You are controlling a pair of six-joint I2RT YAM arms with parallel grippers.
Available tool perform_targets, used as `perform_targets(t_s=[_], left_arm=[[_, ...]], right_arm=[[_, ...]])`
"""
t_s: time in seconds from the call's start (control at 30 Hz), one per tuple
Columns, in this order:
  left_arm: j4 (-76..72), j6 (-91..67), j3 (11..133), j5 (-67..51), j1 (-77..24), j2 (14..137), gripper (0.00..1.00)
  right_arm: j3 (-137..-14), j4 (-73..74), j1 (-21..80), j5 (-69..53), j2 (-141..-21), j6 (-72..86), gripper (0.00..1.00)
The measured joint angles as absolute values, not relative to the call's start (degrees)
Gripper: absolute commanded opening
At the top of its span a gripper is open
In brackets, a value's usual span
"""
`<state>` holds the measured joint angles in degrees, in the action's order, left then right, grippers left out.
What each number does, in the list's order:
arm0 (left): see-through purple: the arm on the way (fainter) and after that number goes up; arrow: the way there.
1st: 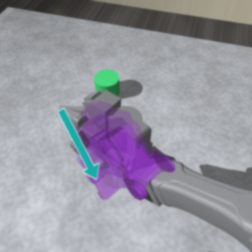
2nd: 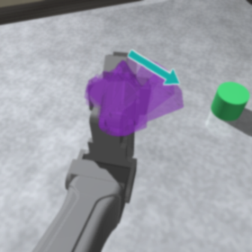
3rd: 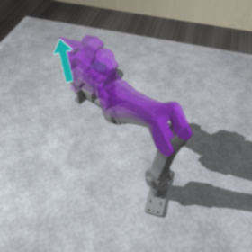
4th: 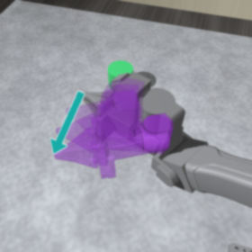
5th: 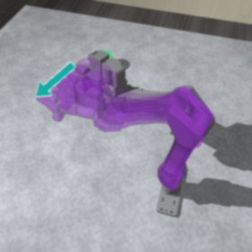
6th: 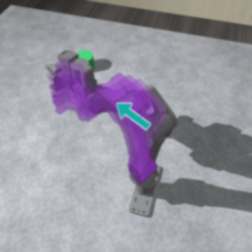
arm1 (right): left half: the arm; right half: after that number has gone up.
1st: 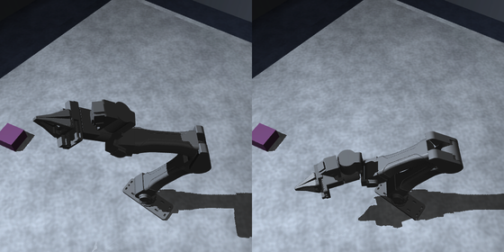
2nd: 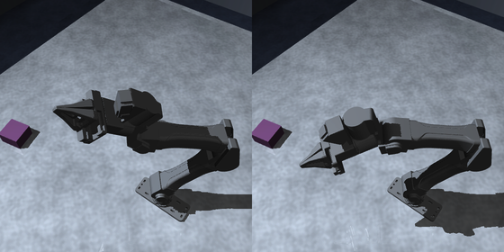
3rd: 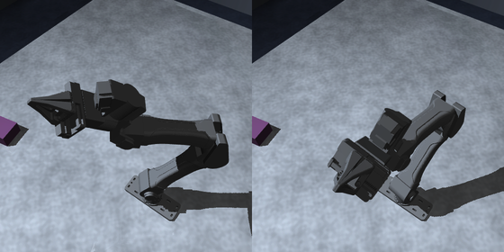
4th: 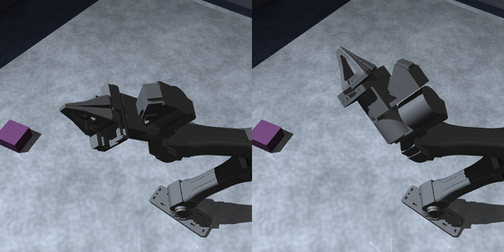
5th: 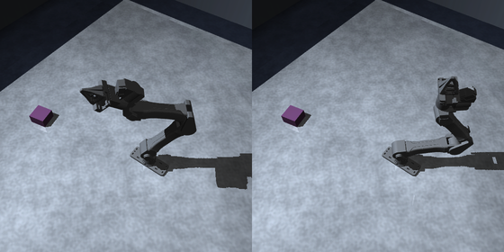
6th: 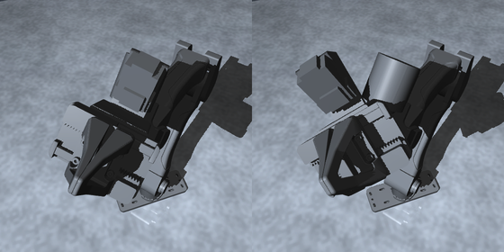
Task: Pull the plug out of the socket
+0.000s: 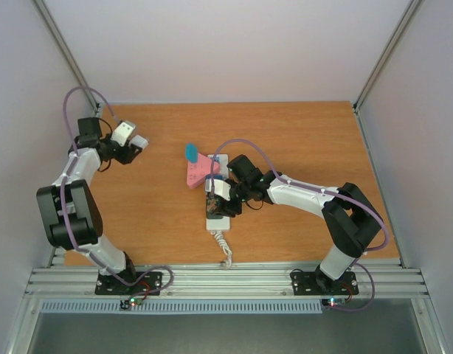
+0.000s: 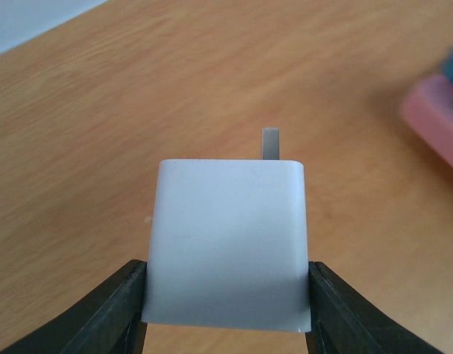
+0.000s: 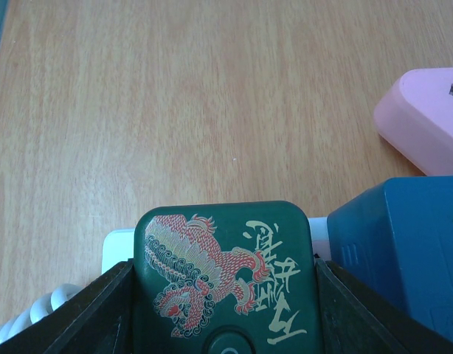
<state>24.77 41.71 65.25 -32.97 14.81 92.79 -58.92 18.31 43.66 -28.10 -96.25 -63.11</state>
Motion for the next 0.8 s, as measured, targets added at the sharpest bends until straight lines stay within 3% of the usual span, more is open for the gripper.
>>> perform_targets(t_s=[0.33, 0.8], left_arm=[[18.6, 27.7, 76.2, -23.1, 17.7, 107.3, 0.30], [19.2, 23.9, 92.7, -16.1, 19.3, 125.3, 0.32]], right_arm=[[-59.0, 18.3, 43.7, -28.1, -96.3, -62.8, 0.47], [-59.0, 18.0, 43.4, -28.7, -96.5, -62.4, 0.50]])
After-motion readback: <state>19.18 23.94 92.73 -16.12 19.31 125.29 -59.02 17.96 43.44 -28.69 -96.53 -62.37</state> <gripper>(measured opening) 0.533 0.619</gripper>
